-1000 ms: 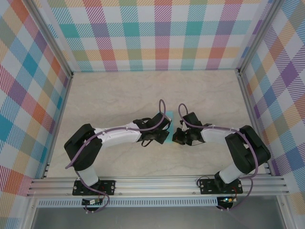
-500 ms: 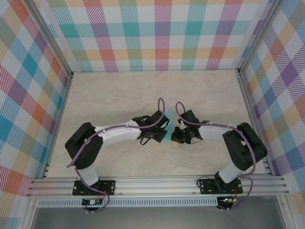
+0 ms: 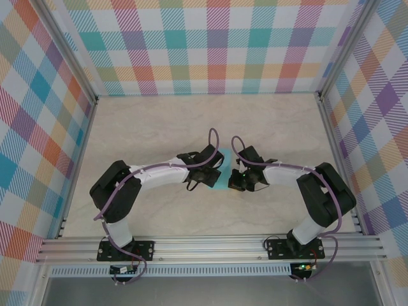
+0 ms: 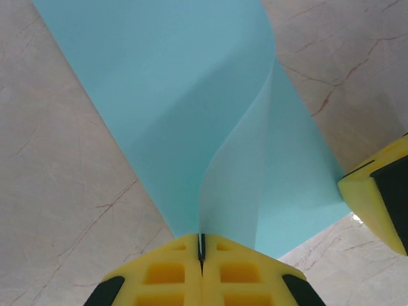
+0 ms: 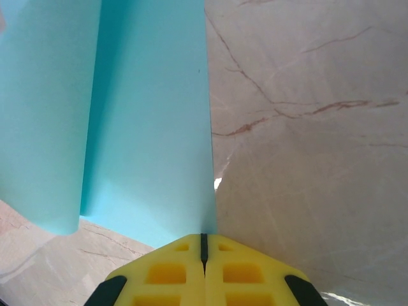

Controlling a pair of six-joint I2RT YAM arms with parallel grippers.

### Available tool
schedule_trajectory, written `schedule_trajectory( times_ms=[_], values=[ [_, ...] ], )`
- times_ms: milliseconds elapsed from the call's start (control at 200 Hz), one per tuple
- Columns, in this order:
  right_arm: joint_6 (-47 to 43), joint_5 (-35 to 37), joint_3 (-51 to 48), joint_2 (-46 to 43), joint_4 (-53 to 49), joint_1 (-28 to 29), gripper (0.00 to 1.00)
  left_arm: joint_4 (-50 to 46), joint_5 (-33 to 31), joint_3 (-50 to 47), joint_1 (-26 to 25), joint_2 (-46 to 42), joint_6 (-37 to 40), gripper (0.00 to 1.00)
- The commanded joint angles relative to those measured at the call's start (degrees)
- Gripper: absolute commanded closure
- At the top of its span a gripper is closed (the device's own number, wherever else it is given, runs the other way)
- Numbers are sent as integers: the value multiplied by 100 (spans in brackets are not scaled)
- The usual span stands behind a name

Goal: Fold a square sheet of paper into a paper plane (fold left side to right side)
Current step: Fold the triangle a second time at the center of the table.

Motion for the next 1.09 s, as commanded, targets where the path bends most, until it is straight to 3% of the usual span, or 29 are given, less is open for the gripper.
schedule_trajectory(
  times_ms=[0, 1090],
  values=[
    [-101, 233, 8, 264, -393, 71, 98, -153, -95, 187, 63, 107, 82, 99],
    [-232, 294, 140, 362, -565, 134, 98, -88, -239, 467, 247, 681, 187, 99]
  ],
)
